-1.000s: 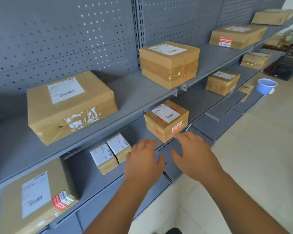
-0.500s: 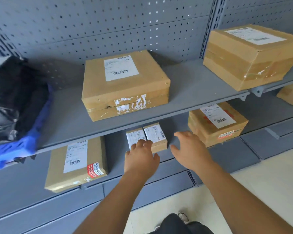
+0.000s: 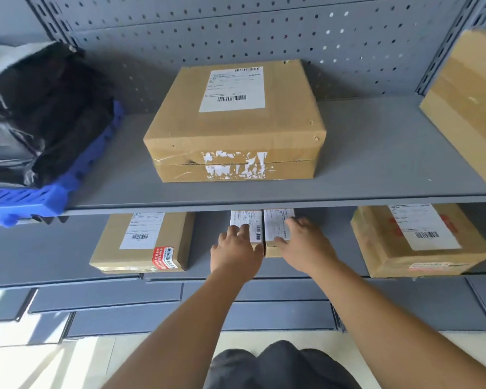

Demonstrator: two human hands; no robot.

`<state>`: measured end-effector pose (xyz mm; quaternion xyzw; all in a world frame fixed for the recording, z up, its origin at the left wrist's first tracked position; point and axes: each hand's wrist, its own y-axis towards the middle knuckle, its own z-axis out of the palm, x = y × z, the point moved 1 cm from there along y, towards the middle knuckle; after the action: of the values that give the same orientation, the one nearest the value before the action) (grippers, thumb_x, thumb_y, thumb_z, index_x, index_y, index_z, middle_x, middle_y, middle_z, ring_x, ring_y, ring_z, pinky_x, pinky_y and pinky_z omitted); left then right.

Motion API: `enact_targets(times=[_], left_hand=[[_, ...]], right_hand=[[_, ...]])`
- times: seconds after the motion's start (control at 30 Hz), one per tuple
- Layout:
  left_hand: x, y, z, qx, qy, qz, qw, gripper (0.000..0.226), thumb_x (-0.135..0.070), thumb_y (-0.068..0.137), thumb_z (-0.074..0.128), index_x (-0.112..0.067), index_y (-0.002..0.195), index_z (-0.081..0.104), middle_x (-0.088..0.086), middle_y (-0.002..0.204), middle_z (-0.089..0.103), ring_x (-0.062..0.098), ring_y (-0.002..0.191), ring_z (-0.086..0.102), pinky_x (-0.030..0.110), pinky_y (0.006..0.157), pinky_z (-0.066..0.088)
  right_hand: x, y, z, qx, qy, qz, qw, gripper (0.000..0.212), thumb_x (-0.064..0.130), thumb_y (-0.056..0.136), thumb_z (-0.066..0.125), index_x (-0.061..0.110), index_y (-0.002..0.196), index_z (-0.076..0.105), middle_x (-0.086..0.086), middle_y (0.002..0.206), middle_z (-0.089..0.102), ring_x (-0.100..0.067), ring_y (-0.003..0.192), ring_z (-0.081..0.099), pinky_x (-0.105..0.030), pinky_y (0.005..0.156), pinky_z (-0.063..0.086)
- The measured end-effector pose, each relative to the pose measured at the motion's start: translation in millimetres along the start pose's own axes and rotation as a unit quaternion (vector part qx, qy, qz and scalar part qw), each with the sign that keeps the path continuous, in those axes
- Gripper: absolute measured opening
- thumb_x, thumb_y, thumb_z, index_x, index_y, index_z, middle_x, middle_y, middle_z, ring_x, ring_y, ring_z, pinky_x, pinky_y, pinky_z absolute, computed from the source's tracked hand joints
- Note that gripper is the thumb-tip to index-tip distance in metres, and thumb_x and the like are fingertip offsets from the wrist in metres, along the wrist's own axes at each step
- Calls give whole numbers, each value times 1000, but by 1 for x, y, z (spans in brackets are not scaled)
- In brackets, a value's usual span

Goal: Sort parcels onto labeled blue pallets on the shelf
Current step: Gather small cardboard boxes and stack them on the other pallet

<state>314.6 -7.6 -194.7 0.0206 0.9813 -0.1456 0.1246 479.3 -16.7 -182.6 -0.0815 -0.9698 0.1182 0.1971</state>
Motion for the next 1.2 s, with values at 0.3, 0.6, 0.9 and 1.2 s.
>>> enact_targets(times=[0.3, 0.6, 0.9, 1.2], left_hand=[[9, 45, 50, -37, -36, 0, 999, 61, -57, 101, 32, -36, 156, 19, 1, 169, 10, 30, 148, 18, 53, 111, 33], [33, 68, 76, -82, -78, 29, 993, 62, -57, 96, 30, -47, 155, 14, -11, 168, 6, 32, 139, 29, 52, 105, 40], [39, 75, 76, -71, -71, 33, 994, 75, -74, 85, 37, -49, 153, 16, -14, 166, 3, 27, 143, 21, 51, 107, 38], [47, 49, 59, -16, -121, 24, 992, 83, -57, 78, 55, -45, 153, 23, -19, 162, 7, 26, 138, 25, 49, 103, 49]], right_hand=[[-1, 46, 42, -24, 24, 25, 999, 62, 46, 97, 50, 25, 153, 34, -10, 155, 34, -38, 136, 36, -46, 105, 44], [-13, 69, 76, -44, 50, 14, 998, 58, 46, 100, 40, 36, 156, 29, 5, 169, 8, -33, 138, 32, -44, 104, 43], [-13, 72, 77, -64, 22, 23, 997, 58, 40, 95, 45, 33, 152, 34, 3, 169, 14, -34, 138, 33, -48, 105, 39], [-15, 43, 73, -18, -13, 56, 998, 80, 56, 84, 63, 36, 153, 27, 5, 168, 11, -36, 131, 37, -44, 102, 44]])
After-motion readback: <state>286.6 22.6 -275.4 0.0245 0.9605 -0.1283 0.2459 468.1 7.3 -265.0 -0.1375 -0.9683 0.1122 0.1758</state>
